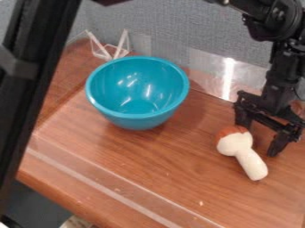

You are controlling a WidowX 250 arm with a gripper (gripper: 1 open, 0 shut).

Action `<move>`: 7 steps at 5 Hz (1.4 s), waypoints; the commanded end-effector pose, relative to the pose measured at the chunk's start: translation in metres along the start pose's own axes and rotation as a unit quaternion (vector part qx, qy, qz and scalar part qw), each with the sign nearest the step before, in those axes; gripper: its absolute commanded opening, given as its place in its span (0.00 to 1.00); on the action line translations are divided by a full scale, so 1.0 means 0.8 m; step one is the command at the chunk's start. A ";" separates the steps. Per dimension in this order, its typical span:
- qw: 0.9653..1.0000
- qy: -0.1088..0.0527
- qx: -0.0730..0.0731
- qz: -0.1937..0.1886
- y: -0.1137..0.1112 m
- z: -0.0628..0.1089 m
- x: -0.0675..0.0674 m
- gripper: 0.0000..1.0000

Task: Put the mushroom in the blue bowl

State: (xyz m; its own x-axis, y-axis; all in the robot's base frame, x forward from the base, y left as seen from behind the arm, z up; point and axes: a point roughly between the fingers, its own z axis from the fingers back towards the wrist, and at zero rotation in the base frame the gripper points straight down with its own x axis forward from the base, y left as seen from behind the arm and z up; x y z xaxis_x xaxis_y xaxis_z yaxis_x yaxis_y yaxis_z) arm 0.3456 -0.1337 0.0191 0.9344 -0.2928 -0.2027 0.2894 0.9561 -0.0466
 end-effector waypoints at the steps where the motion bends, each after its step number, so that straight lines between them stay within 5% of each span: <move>1: 1.000 0.021 -0.007 0.022 0.012 -0.015 -0.014 1.00; 7: 0.998 0.020 -0.033 0.052 0.015 -0.019 -0.028 1.00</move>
State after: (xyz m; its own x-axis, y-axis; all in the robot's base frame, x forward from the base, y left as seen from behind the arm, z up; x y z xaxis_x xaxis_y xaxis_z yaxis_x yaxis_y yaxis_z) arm 0.3356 -0.1252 0.0199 0.9545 -0.2229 -0.1978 0.2081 0.9737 -0.0929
